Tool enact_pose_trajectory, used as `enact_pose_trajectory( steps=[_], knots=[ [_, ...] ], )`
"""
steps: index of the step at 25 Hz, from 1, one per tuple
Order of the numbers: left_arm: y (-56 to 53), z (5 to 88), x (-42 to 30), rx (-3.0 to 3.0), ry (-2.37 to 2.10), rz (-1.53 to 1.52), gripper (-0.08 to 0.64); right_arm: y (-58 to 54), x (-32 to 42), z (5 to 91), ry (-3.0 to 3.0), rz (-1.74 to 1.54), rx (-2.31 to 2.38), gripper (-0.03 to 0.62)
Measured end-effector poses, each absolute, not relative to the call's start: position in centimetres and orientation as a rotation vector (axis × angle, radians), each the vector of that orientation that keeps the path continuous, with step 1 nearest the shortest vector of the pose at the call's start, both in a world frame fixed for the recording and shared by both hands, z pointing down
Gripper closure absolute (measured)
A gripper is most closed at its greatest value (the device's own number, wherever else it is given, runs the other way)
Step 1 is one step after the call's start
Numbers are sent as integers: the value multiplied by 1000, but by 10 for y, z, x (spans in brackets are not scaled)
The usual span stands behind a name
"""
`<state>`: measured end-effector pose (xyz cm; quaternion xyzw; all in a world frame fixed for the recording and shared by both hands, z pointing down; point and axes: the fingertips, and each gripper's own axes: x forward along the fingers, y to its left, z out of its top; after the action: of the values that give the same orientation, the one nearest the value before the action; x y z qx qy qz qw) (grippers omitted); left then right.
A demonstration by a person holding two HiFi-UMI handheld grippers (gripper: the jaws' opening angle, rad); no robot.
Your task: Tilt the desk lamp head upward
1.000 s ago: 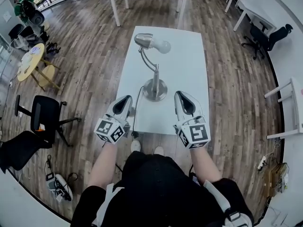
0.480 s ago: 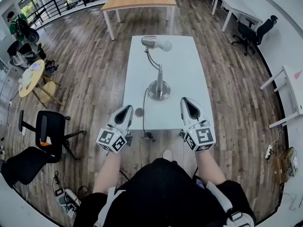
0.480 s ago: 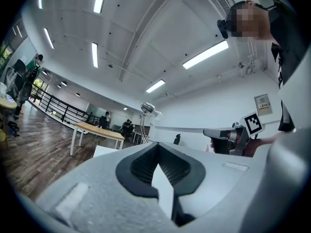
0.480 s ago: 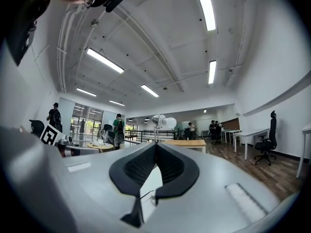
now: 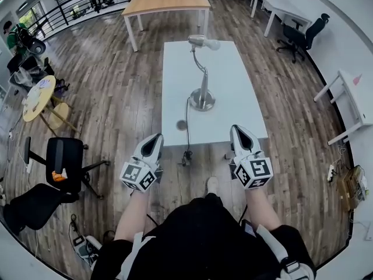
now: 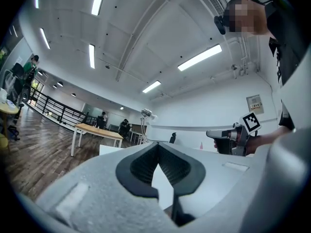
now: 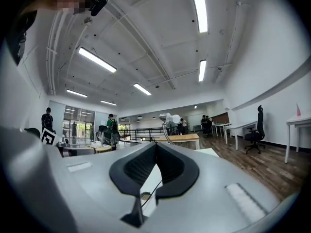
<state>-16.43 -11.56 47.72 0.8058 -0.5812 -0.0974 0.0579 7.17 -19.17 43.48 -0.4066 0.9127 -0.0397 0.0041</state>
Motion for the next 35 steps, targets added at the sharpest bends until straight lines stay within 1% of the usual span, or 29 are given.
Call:
enact_pose_trajectory(
  steps=[8, 13, 17, 23, 27, 35],
  knots=[
    [-79, 464, -164, 2446, -1788, -313, 560, -153, 87, 420, 2846, -70, -1287, 588],
    [-81, 460, -157, 2438, -1823, -325, 560, -160, 110, 424, 2847, -56, -1322, 588],
    [-76, 469, -138, 2392, -1827, -344, 560, -160, 142, 440, 2840, -136, -1343, 588],
    [-78, 471, -101, 2393, -1815, -374, 560, -158, 167, 450, 2855, -133, -1325, 589],
    [-79, 472, -85, 2419, -1808, -335, 560, -165, 172, 453, 2866, -147, -1298, 588],
    [-76, 481, -91, 2382, -1835, -309, 560, -171, 163, 466, 2903, -209, -1259, 589]
  ],
)
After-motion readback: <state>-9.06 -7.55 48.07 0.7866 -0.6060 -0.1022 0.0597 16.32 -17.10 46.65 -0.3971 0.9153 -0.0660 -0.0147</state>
